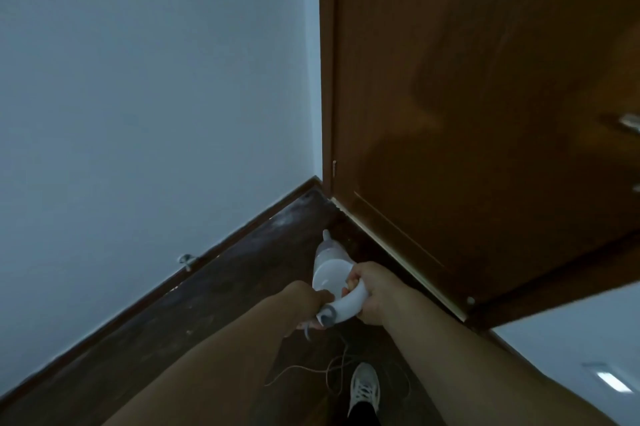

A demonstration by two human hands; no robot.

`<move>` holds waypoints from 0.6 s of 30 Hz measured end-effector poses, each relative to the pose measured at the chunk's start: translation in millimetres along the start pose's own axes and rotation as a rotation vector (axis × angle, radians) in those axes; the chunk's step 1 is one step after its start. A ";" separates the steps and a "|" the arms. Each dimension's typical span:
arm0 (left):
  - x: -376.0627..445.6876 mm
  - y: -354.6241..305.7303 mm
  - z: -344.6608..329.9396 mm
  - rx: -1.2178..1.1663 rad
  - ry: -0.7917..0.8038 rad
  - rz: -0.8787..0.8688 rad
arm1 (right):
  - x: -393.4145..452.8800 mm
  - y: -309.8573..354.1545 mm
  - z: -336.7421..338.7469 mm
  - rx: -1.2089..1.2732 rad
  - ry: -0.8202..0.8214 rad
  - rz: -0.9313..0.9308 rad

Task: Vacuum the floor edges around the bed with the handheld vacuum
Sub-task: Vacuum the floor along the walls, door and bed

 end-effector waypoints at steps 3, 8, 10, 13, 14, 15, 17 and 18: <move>42.8 -33.9 11.5 -0.030 0.035 0.062 | 27.6 42.6 -13.3 -0.028 -0.041 -0.049; 103.4 -82.7 27.1 -0.087 0.040 0.091 | 83.2 101.6 -37.2 -0.149 -0.088 -0.077; 124.1 -95.5 32.1 -0.096 0.041 0.101 | 95.4 117.7 -44.8 -0.170 -0.148 -0.103; 147.8 -110.3 43.3 -0.106 0.048 0.086 | 113.5 137.5 -58.7 -0.163 -0.167 -0.103; 151.7 -114.8 48.0 -0.096 0.049 0.068 | 118.4 143.2 -62.6 -0.173 -0.175 -0.098; 156.9 -119.3 53.1 -0.075 0.043 0.051 | 122.8 148.9 -66.8 -0.198 -0.173 -0.088; 165.5 -127.9 62.9 -0.088 0.031 0.050 | 130.9 159.2 -77.0 -0.239 -0.176 -0.094; 170.0 -132.6 68.7 -0.108 0.039 0.058 | 136.2 164.7 -83.7 -0.267 -0.181 -0.091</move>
Point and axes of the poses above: each hand's wrist, its own x-axis towards the middle knuckle, its own z-axis out of the back of the hand, y = z × x, the point moved 1 cm from there along x, towards the middle knuckle, and after that the axes turned 6 degrees about x, right-handed, at the moved point
